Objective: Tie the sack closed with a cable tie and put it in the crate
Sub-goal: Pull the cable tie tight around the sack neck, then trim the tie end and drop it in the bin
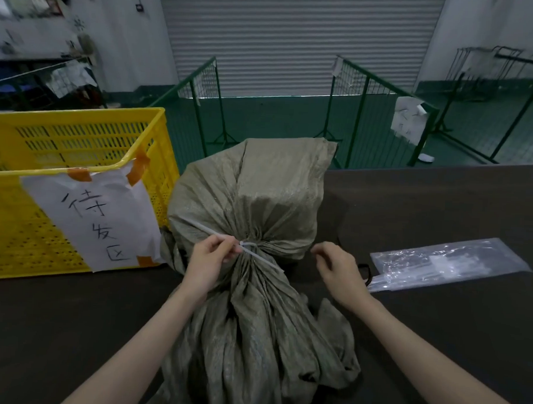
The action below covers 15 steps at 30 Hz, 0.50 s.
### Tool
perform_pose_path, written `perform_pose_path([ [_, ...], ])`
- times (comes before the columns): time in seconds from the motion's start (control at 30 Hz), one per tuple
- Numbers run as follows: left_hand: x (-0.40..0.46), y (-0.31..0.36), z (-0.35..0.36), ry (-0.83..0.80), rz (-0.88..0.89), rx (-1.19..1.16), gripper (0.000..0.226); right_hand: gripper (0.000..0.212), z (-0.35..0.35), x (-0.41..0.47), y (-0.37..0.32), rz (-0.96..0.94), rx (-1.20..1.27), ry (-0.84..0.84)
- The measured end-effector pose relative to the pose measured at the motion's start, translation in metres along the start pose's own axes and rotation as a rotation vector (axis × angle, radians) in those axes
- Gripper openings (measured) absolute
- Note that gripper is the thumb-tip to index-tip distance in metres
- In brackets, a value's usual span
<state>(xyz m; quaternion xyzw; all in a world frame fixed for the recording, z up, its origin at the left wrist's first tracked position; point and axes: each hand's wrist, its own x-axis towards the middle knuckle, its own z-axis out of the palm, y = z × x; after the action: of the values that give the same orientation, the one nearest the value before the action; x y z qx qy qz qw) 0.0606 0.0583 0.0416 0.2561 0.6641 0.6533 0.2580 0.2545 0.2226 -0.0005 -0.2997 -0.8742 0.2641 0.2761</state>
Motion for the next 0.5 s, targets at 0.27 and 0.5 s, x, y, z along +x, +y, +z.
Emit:
perform_pose_path([
  [0.27, -0.039, 0.006, 0.004, -0.019, 0.005, -0.025, 0.016, 0.007, 0.011, -0.03, -0.074, -0.05, 0.244, -0.275],
  [0.5, -0.091, -0.015, -0.019, 0.176, -0.084, -0.111, 0.019, 0.012, 0.02, -0.06, -0.081, 0.012, 0.322, -0.277],
])
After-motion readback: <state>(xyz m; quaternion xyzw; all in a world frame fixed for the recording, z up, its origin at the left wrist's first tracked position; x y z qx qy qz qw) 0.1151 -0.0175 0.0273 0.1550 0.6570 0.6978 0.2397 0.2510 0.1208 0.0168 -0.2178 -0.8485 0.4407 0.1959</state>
